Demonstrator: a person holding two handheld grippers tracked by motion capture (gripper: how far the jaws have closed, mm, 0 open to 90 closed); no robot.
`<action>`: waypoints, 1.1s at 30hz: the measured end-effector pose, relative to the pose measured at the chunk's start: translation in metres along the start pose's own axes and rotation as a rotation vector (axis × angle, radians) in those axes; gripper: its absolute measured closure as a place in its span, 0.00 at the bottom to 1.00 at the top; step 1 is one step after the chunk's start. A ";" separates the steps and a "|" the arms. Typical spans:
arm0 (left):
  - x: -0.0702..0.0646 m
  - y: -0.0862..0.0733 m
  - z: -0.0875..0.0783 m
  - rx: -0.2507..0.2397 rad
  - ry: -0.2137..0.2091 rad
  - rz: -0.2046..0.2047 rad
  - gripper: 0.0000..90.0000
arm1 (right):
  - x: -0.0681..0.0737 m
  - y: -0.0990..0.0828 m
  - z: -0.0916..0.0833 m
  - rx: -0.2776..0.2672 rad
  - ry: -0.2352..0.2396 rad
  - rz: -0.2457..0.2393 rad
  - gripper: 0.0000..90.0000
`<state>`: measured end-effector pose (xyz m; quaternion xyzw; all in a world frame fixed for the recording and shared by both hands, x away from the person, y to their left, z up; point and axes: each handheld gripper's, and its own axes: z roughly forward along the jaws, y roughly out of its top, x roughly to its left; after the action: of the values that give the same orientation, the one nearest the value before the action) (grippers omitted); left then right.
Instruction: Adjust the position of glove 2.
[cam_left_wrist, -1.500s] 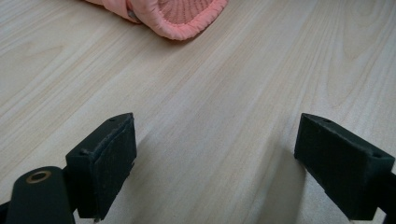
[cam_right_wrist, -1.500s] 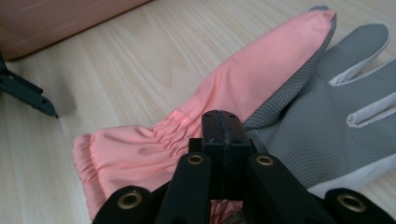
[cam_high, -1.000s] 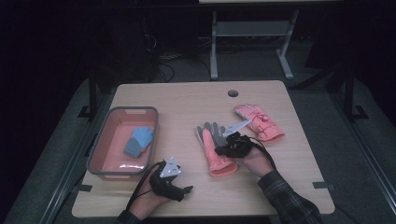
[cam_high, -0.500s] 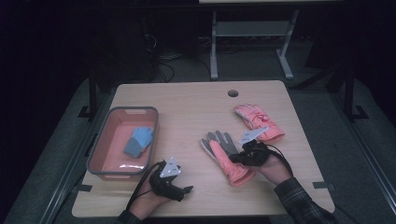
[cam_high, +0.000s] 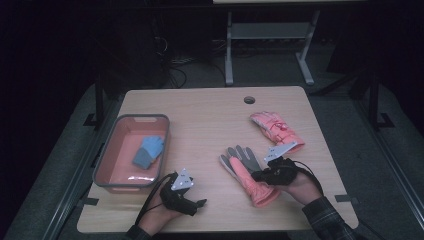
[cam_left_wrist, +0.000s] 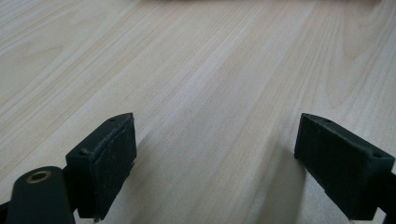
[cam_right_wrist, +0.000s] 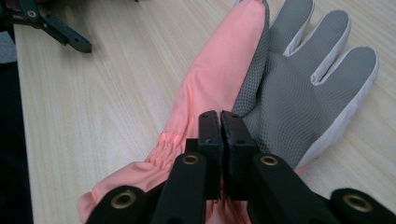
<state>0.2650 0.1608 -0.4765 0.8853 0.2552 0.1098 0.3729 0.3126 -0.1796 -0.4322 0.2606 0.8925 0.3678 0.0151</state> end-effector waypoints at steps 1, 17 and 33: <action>0.000 0.000 0.000 0.000 -0.002 -0.002 0.14 | 0.000 0.001 -0.002 -0.009 -0.003 0.005 0.94; 0.000 0.000 0.001 0.000 -0.005 -0.006 0.14 | -0.039 0.016 -0.022 -0.072 -0.167 0.112 0.66; 0.000 0.000 0.001 -0.003 -0.006 -0.008 0.14 | -0.114 0.025 -0.027 -0.062 -0.326 0.179 0.58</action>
<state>0.2652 0.1598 -0.4770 0.8840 0.2573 0.1061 0.3756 0.4163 -0.2371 -0.4146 0.3948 0.8395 0.3481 0.1348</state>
